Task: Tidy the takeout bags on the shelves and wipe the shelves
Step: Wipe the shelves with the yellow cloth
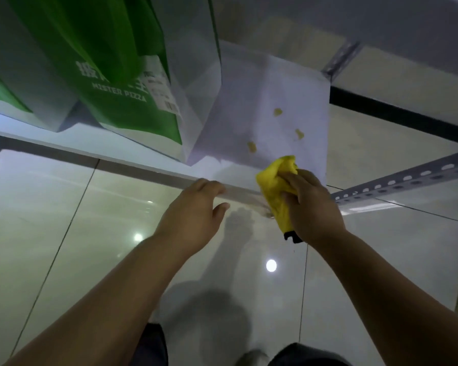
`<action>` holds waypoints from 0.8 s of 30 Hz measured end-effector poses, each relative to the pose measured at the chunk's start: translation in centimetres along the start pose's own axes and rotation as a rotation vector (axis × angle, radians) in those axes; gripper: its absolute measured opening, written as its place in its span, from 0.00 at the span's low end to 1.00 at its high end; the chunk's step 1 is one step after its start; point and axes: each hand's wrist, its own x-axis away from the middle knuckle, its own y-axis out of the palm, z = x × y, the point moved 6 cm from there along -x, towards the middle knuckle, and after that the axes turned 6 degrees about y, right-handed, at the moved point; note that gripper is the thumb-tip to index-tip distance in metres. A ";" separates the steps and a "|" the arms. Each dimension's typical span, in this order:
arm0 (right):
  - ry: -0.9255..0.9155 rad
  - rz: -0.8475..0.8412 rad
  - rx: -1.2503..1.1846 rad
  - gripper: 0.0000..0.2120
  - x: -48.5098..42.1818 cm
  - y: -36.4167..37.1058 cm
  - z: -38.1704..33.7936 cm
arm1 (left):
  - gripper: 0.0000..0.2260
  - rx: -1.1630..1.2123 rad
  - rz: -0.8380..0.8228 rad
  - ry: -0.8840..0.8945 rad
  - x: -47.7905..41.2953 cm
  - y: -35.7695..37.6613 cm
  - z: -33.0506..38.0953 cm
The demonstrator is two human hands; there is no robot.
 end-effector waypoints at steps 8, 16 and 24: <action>0.073 0.167 0.057 0.23 -8.0 3.7 4.5 | 0.17 -0.280 0.070 0.171 -6.5 3.5 -2.5; -0.078 0.213 0.139 0.30 -8.7 7.7 4.9 | 0.13 -0.469 -0.083 0.184 -7.3 5.4 -5.0; -0.156 0.134 0.140 0.24 -12.7 8.3 1.5 | 0.15 -0.748 -0.159 0.260 -7.9 7.3 -6.1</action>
